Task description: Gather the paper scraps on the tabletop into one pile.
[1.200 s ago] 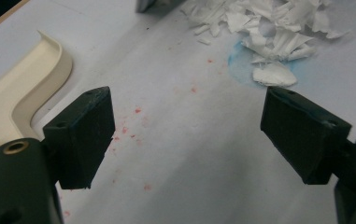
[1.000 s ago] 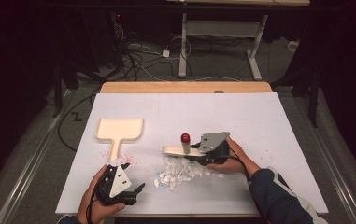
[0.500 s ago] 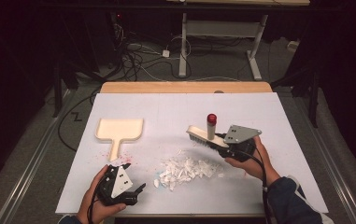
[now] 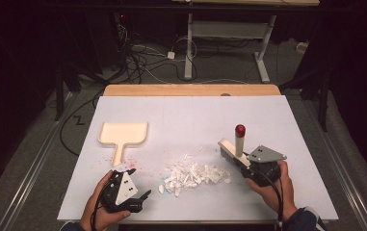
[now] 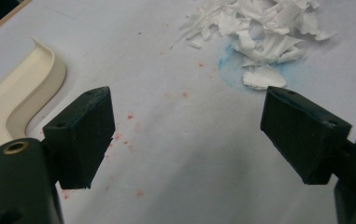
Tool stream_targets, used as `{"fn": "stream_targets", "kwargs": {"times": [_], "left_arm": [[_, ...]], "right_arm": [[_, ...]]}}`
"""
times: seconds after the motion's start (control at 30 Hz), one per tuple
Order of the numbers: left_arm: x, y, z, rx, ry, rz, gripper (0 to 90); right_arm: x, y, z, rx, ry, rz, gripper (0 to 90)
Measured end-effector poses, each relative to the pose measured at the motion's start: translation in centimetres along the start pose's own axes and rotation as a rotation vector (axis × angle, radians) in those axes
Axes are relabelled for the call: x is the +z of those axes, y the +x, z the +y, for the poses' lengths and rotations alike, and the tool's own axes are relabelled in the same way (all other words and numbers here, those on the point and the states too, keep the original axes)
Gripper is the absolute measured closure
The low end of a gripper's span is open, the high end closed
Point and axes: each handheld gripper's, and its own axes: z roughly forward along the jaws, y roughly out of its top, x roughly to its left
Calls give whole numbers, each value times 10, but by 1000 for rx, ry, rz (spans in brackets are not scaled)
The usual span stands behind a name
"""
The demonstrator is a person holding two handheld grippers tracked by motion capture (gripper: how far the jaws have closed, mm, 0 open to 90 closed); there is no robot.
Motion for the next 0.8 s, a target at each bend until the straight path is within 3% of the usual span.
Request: {"fn": "stream_targets", "kwargs": {"times": [0.03,0.13,0.2,0.23,0.27,0.4,0.53,0.63,0.67,0.8], "left_arm": [[0,0,0,5,1,-1,169],[0,0,1,3,-4,-5,169],[0,-1,2,4,-7,-7,169],[1,0,2,4,-7,-9,169],[1,0,2,6,-5,-9,169],[1,0,1,3,-9,-11,169],[1,0,1,0,-9,-11,169],[0,1,1,2,-8,-11,170],[0,1,1,2,-8,-11,169],[0,1,0,-3,-7,-8,169]], "right_arm": [[2,9,-2,17,-5,10,681],[4,19,0,3,-8,-2,681],[9,29,2,11,-13,15,680],[15,40,7,-2,-13,17,680],[15,40,7,-2,-13,17,680],[29,63,23,6,-51,71,680],[41,76,35,26,-77,101,681],[46,82,39,20,-94,108,681],[49,87,43,-4,-98,109,681],[47,84,46,-5,-110,112,681]]}}
